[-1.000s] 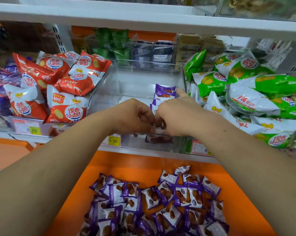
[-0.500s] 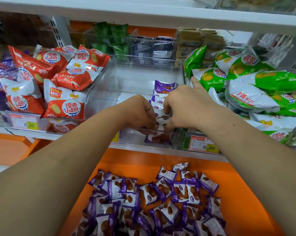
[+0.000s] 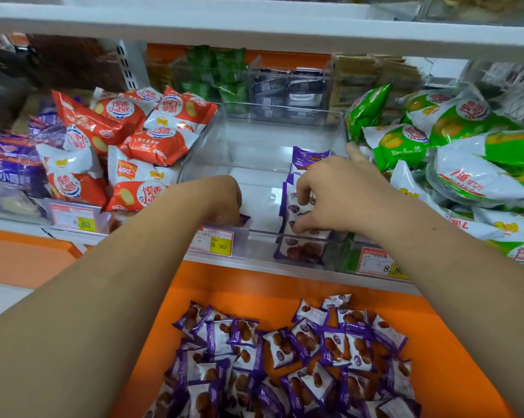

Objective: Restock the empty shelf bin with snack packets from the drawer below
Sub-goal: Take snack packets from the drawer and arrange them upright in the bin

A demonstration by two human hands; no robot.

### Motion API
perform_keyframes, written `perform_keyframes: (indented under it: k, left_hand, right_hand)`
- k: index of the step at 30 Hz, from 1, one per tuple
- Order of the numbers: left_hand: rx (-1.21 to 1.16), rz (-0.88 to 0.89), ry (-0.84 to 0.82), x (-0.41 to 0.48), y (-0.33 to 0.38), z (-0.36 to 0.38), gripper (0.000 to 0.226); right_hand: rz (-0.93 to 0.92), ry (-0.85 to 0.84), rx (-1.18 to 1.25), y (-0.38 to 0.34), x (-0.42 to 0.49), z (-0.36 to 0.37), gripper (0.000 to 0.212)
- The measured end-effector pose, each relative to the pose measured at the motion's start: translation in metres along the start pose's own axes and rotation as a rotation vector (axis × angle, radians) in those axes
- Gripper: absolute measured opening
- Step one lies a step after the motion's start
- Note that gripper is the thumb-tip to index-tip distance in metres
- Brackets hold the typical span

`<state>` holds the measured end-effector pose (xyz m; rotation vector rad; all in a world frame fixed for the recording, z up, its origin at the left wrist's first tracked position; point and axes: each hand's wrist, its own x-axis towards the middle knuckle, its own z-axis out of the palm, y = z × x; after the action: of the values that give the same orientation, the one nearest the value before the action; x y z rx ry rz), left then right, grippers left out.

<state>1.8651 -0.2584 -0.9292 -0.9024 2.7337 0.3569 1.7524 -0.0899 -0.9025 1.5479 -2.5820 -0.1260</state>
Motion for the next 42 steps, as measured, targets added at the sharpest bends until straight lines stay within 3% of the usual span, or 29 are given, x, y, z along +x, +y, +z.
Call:
perform_keyframes:
  k: [5,8,10,13,16,19,25,29,31,35,39,42]
  left_hand:
    - [-0.062,-0.026,-0.014,0.000,0.005,0.002,0.043]
    - [-0.530,-0.014,0.007,-0.002,0.007,-0.010,0.038]
    - [-0.873,0.016,0.040,-0.009,0.011,-0.023,0.029]
    - [-1.140,0.064,0.008,-0.021,0.016,-0.031,0.040]
    - [-1.160,0.050,-0.049,-0.026,0.014,-0.027,0.049]
    - [-1.119,0.053,-0.062,-0.029,0.012,-0.028,0.045]
    - [-0.940,0.240,-0.037,-0.030,0.005,-0.028,0.028]
    - [-1.282,0.293,-0.090,-0.026,0.007,-0.022,0.041]
    - [-1.415,0.305,-0.044,-0.025,0.010,-0.025,0.039]
    - [-1.203,0.367,0.127,-0.026,0.013,-0.031,0.033]
    - [-0.782,0.477,0.178,-0.028,0.018,-0.028,0.025]
    - [-0.595,0.504,0.110,-0.028,0.030,-0.023,0.020]
  right_hand:
    - [-0.026,0.167,0.178,0.008,-0.003,-0.006,0.022]
    - [-0.005,0.229,0.399,0.012,-0.001,-0.005,0.016]
    - [0.011,0.180,0.588,0.011,0.000,-0.009,0.030]
    - [0.010,0.093,0.809,0.005,-0.003,-0.018,0.040]
    - [0.018,0.100,0.856,0.006,-0.004,-0.018,0.025]
    - [0.061,0.082,0.855,0.011,-0.006,-0.018,0.025]
    - [0.206,0.011,1.163,0.014,-0.010,-0.024,0.019]
    - [0.271,-0.044,1.333,0.011,-0.011,-0.022,0.022]
    - [0.187,-0.080,1.207,0.016,-0.012,-0.023,0.021]
    - [0.098,0.101,0.872,0.029,-0.010,-0.029,0.011]
    - [0.115,0.227,0.691,0.038,-0.008,-0.032,0.041]
    - [0.103,0.258,0.652,0.039,-0.012,-0.032,0.041]
